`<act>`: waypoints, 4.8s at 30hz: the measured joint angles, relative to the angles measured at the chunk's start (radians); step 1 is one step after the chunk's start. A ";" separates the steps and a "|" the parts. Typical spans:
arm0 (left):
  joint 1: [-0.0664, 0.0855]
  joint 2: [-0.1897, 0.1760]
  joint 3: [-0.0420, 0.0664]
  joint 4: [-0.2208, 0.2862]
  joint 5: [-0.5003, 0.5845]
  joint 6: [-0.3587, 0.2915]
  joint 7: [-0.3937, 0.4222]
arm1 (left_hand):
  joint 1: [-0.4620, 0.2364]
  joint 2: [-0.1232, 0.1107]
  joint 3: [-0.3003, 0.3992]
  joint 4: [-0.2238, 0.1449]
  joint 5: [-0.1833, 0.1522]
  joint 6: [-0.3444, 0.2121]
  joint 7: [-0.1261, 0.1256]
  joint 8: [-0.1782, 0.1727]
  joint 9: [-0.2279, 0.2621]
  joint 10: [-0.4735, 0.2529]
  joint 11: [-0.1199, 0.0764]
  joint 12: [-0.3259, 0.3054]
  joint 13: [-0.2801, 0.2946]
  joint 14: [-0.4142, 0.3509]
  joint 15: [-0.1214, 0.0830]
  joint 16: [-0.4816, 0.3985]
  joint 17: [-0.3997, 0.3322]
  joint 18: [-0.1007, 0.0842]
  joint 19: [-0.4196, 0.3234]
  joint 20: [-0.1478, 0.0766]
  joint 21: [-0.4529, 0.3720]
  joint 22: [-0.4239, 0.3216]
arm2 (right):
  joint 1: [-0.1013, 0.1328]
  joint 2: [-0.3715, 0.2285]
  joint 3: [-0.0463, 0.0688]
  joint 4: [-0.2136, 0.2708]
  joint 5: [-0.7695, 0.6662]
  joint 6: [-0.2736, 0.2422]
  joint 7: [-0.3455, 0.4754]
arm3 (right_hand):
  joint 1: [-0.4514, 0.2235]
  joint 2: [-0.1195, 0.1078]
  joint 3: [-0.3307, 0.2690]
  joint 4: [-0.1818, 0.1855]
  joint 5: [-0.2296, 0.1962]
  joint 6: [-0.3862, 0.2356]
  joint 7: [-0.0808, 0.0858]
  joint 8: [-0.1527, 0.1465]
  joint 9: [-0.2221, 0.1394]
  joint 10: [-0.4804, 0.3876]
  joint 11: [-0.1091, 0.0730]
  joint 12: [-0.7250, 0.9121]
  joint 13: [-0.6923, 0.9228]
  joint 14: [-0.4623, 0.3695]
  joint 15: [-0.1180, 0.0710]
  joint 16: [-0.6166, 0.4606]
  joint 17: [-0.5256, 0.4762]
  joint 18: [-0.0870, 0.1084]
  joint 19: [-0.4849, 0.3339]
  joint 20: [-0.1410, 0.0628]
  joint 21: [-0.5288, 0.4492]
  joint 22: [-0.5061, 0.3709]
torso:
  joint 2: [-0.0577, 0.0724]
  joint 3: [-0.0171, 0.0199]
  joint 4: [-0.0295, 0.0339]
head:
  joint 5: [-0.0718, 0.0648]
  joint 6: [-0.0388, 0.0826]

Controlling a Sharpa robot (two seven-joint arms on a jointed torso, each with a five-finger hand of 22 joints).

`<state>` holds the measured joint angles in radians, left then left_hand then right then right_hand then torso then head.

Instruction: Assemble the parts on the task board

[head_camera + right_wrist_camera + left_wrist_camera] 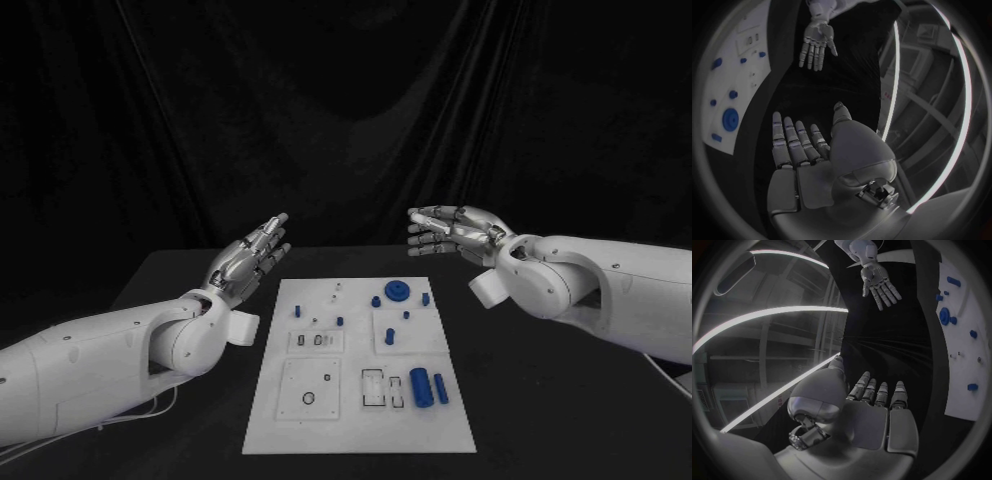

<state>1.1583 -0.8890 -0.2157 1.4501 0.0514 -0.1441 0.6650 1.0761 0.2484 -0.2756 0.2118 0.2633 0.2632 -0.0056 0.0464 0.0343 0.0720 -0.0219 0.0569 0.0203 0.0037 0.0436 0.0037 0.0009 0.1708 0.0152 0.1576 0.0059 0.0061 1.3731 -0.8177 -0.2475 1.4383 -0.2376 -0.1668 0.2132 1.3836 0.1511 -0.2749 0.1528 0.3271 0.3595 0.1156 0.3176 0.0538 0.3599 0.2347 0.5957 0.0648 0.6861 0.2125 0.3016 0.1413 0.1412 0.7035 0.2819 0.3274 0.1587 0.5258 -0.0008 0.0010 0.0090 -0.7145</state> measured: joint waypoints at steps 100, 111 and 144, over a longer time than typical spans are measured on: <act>0.068 -0.206 0.000 0.179 -0.207 -0.030 0.012 | 0.124 -0.008 -0.001 0.075 0.060 0.064 0.022 0.005 0.004 -0.001 0.001 0.012 0.001 0.013 0.034 0.000 0.005 0.000 0.029 0.050 0.021 0.009 | -0.009 0.220 0.001 -0.164 -1.602 0.001 -0.194 | 0.065 -0.158 0.409 -0.019 -0.169 0.532 -0.096 -0.239 0.013 0.695 -0.161 -0.529 -0.001 0.778 -0.251 0.427 0.367 0.014 0.697 -0.219 0.579 0.545 | 0.183 -0.0182 0.0498 | -0.047 -0.002; 0.068 -0.204 0.000 0.177 -0.207 -0.029 0.012 | 0.132 -0.009 0.002 0.072 0.071 0.069 0.027 0.005 0.005 -0.004 0.004 0.008 0.001 0.016 0.037 0.000 0.005 -0.001 0.029 0.050 0.021 0.010 | -0.024 0.239 0.001 -0.196 -1.603 -0.008 -0.182 | 0.070 -0.163 0.417 -0.016 -0.169 0.558 -0.088 -0.239 0.014 0.700 -0.165 -0.529 -0.001 0.778 -0.251 0.442 0.382 0.014 0.697 -0.219 0.599 0.570 | 0.183 -0.0191 0.0493 | -0.046 -0.014; 0.068 -0.209 0.000 0.169 -0.207 -0.025 0.012 | 0.169 -0.006 0.016 0.070 0.116 0.089 0.040 0.009 0.007 -0.001 0.015 0.008 0.001 0.016 0.044 0.000 0.005 -0.001 0.029 0.057 0.024 0.010 | 0.023 0.239 0.002 -0.165 -1.603 -0.090 -0.143 | 0.142 -0.192 0.584 -0.059 -0.274 0.754 -0.021 -0.183 0.047 0.868 -0.179 -0.525 0.001 0.772 -0.271 0.539 0.485 -0.002 0.677 -0.239 0.725 0.743 | 0.183 -0.0194 0.0470 | -0.019 -0.022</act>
<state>1.2264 -1.0980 -0.2156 1.6188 -0.1561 -0.1692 0.6773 1.2455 0.2428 -0.2600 0.2814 0.3793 0.3521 0.0341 0.0551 0.0414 0.0710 -0.0071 0.0647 0.0210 0.0201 0.0878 0.0037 0.0055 0.1702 0.0439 0.2144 0.0303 0.0159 1.3961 -0.5790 -0.2458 1.2729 -1.8408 -0.2570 0.0705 1.5256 -0.0407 0.3095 0.0938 0.0530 1.1135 0.0943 0.1345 0.1004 1.2277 0.0553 0.0706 0.0657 1.4580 -0.0589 0.8403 0.6261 0.1396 1.3809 0.0430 1.0523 0.9021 0.7091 -0.0201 0.0479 -0.0100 -0.7367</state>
